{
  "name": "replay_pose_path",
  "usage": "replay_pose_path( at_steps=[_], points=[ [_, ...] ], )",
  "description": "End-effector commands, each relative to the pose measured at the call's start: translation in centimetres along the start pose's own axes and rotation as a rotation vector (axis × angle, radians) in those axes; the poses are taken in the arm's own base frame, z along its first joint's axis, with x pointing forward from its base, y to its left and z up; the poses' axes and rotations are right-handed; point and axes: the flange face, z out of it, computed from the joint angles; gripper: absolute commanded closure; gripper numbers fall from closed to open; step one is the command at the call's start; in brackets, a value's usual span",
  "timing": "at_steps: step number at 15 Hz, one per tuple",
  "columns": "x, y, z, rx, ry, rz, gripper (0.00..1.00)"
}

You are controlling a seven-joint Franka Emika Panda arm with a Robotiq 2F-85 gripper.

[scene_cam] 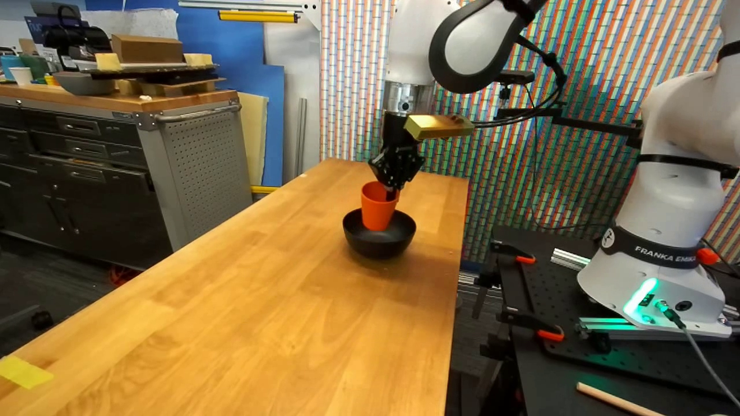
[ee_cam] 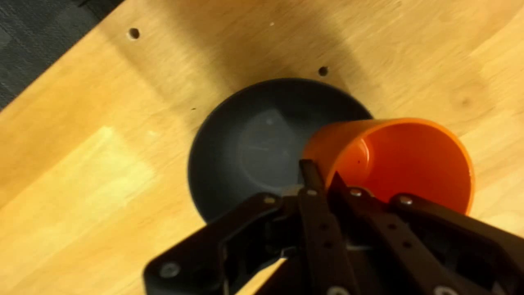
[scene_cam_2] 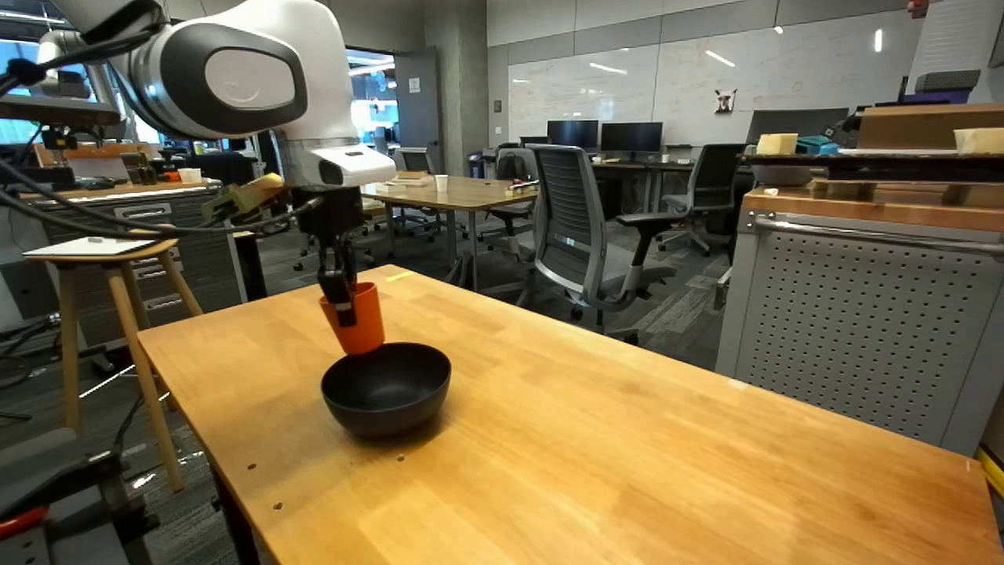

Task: Place the orange cup inside the black bowl

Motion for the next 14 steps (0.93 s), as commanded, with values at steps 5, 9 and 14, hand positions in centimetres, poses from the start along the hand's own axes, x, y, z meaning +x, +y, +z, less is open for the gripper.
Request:
replay_pose_path(
  at_steps=[5,9,14],
  points=[
    [0.2,4.9,3.0,-0.047,0.047,0.172,0.97],
    [1.5,4.0,5.3,-0.004,-0.023,0.180,0.97],
    [3.2,3.4,6.7,0.039,-0.083,0.183,0.61]
  ],
)
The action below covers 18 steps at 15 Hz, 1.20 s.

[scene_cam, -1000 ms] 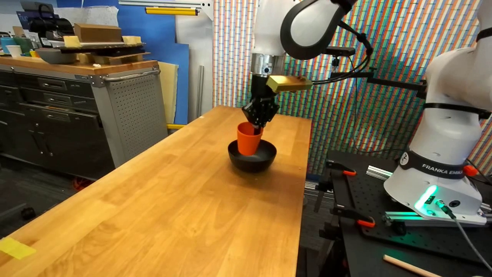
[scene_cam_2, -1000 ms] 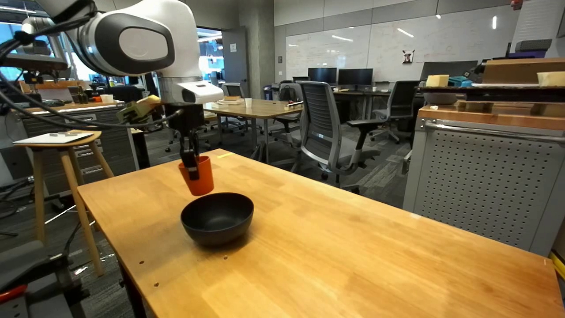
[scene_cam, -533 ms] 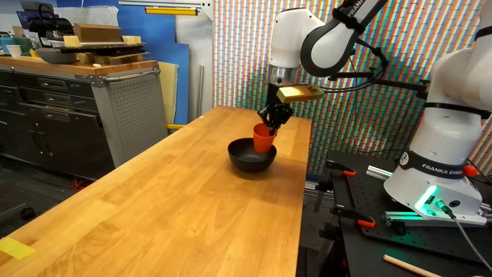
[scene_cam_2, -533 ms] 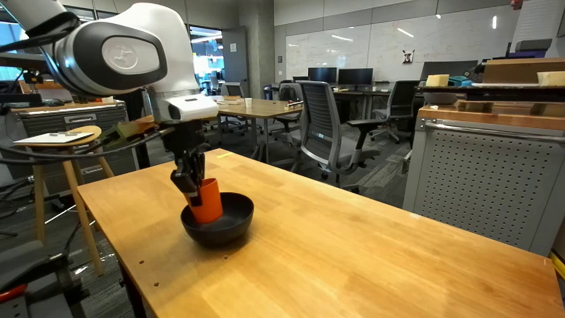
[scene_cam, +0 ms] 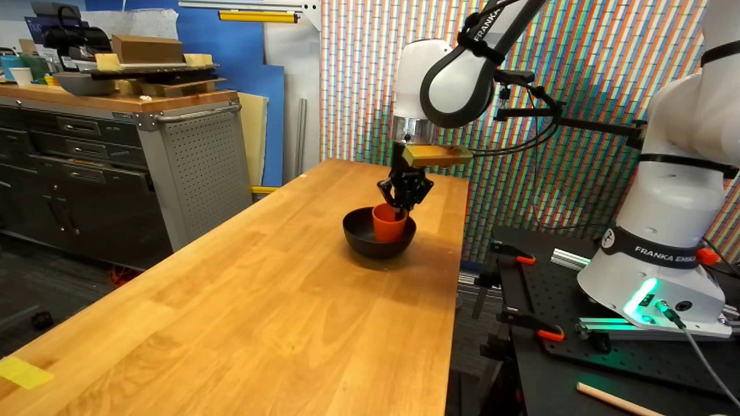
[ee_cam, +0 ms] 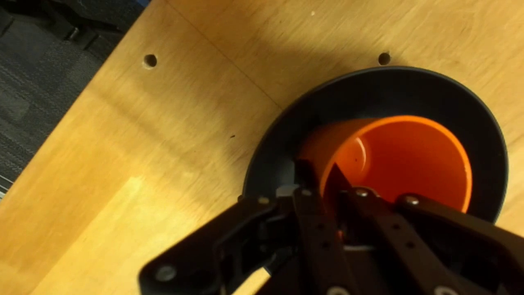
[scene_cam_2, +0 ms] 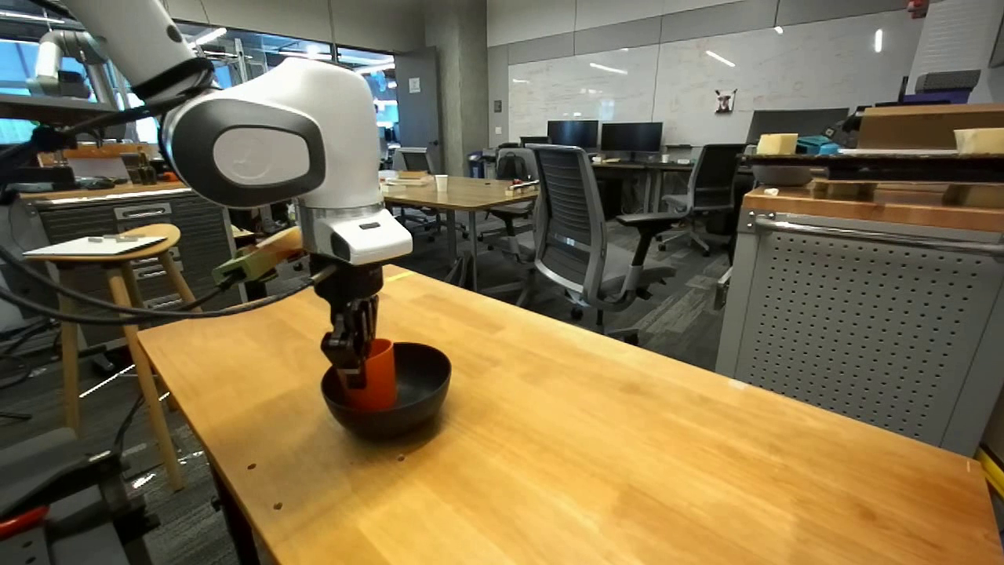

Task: Place the orange cup inside the black bowl

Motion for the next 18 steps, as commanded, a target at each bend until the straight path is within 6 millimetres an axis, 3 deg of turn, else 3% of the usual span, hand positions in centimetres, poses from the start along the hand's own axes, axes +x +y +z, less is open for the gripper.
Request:
replay_pose_path(
  at_steps=[1,3,8,14,15,18],
  points=[
    [1.4,-1.4,0.2,0.039,-0.026,-0.024,0.53],
    [0.8,-1.7,-0.7,0.055,-0.035,-0.058,0.38],
    [-3.2,-2.7,-5.4,-0.037,-0.060,-0.255,0.02],
    [-9.2,-4.8,-11.9,-0.212,-0.230,-0.527,0.00],
    [-8.0,-4.4,-9.5,-0.181,-0.202,-0.448,0.00],
    [-9.4,-5.0,-11.4,-0.201,-0.219,-0.501,0.00]
  ],
)
